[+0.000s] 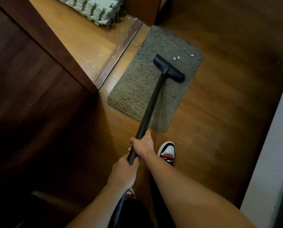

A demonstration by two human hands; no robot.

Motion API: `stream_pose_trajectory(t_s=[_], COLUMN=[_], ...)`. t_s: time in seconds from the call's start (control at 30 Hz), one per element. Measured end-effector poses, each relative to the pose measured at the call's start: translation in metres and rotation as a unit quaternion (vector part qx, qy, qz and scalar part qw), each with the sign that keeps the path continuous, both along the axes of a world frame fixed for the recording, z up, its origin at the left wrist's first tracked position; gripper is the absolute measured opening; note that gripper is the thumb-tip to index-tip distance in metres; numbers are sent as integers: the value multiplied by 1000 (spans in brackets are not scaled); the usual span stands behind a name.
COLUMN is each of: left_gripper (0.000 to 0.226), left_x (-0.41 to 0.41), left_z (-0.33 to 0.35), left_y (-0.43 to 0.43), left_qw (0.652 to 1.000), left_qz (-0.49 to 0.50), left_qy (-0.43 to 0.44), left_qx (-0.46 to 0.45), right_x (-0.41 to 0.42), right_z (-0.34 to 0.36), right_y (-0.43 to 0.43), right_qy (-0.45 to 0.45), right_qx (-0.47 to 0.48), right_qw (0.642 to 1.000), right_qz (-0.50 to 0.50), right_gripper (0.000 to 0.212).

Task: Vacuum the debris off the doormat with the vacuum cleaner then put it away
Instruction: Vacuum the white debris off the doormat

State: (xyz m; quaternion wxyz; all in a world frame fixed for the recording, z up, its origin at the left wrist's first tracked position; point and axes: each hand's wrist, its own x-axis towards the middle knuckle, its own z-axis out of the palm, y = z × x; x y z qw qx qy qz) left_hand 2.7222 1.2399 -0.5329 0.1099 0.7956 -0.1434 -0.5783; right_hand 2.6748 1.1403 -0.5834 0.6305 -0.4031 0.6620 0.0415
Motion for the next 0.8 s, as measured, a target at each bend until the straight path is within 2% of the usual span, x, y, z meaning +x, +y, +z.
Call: stream_pose_trajectory(t_s=[0.33, 0.67, 0.8], left_gripper=[26, 35, 30], left_x=[-21, -29, -36], left_z=[-12, -23, -23], left_y=[-67, -152, -178], left_qw=[999, 999, 999], left_qz=[-35, -23, -28], left_qy=[-2, 20, 14], left_qx=[34, 42, 26], right_x=[-21, -30, -37], right_z=[-16, -24, -20], right_y=[-63, -148, -175], right_qy=[-1, 14, 10], right_qx=[-1, -19, -19], right_qw=[1000, 999, 999], right_qz=[3, 21, 29], right_gripper=[53, 50, 45])
